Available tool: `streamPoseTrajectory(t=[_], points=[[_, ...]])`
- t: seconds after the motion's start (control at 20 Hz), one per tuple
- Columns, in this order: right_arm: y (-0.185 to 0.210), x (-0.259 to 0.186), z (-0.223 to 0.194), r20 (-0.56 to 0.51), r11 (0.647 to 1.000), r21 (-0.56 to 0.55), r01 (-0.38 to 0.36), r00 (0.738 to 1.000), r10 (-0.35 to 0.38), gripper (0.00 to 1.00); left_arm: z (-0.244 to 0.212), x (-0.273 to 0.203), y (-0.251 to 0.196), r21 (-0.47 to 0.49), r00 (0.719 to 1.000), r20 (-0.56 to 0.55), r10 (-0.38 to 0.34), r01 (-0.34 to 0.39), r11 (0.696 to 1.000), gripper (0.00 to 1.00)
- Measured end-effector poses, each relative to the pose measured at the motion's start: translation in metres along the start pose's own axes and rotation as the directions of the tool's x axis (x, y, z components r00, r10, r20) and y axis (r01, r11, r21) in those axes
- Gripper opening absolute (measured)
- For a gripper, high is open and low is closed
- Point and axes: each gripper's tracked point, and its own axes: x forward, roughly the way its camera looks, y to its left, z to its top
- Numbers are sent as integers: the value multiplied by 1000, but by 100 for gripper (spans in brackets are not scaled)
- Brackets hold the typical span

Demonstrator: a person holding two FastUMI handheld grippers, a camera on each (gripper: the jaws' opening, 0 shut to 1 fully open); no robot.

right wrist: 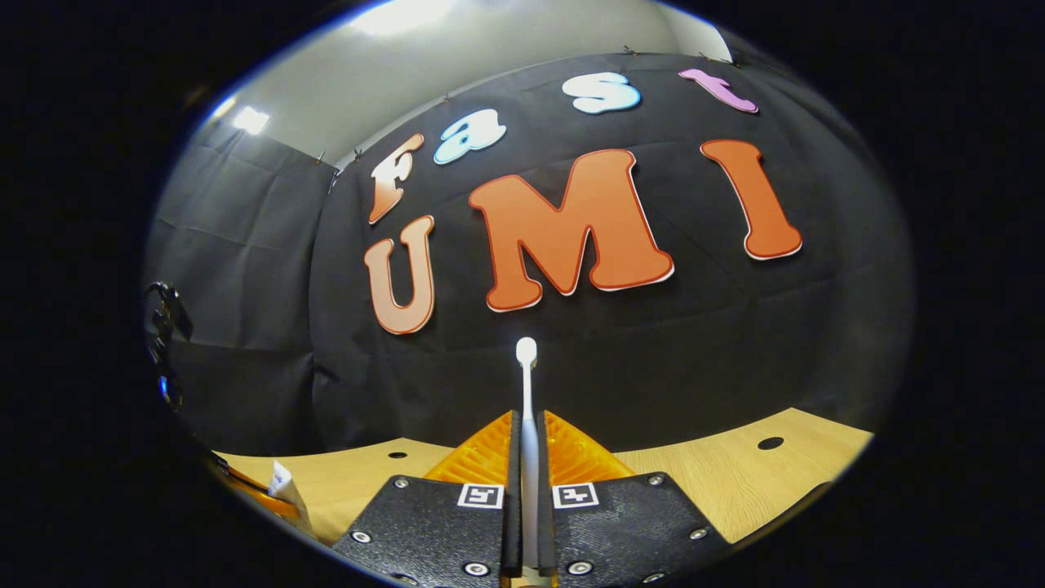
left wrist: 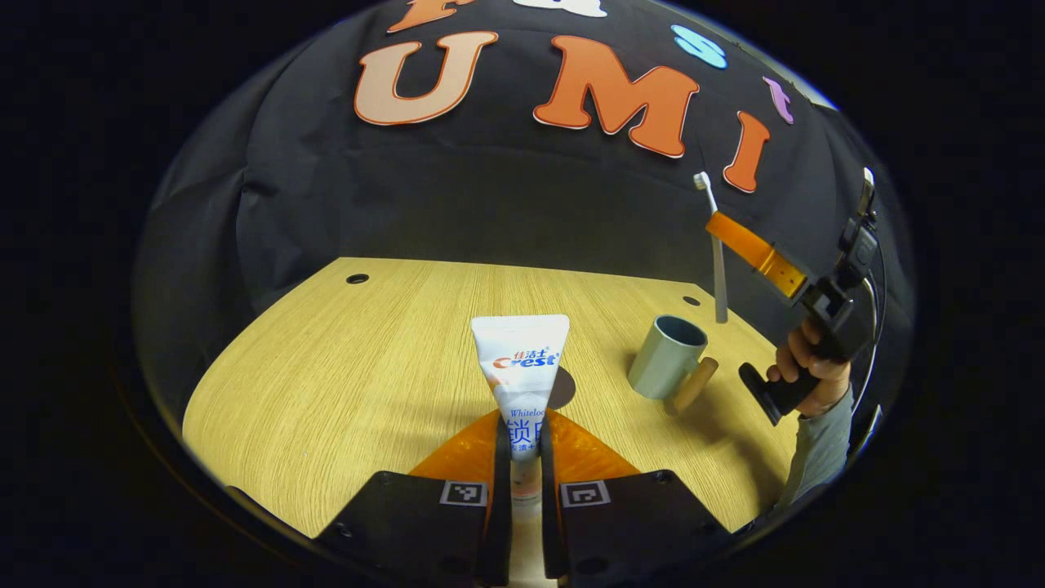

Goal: Put the toothbrush and toothpaste on the desktop into the cup, then pick up the cup and place it on the coaster on the desktop.

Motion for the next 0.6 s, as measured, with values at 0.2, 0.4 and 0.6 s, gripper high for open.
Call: streamPoseTrajectory(t=[0.2,0.4,0.6], points=[[-6,8,-17,-32,1000,12,-13,999,14,8,1,-1,3,5,1000,10,14,-15,1000,19],[-2,12,-27,-33,999,-14,-38,999,37,8,1,-1,2,1,1000,16,18,-18,1000,18],[-5,14,-42,-55,999,-31,-38,998,36,8,2,-2,2,3,1000,18,22,-22,1000,19]])
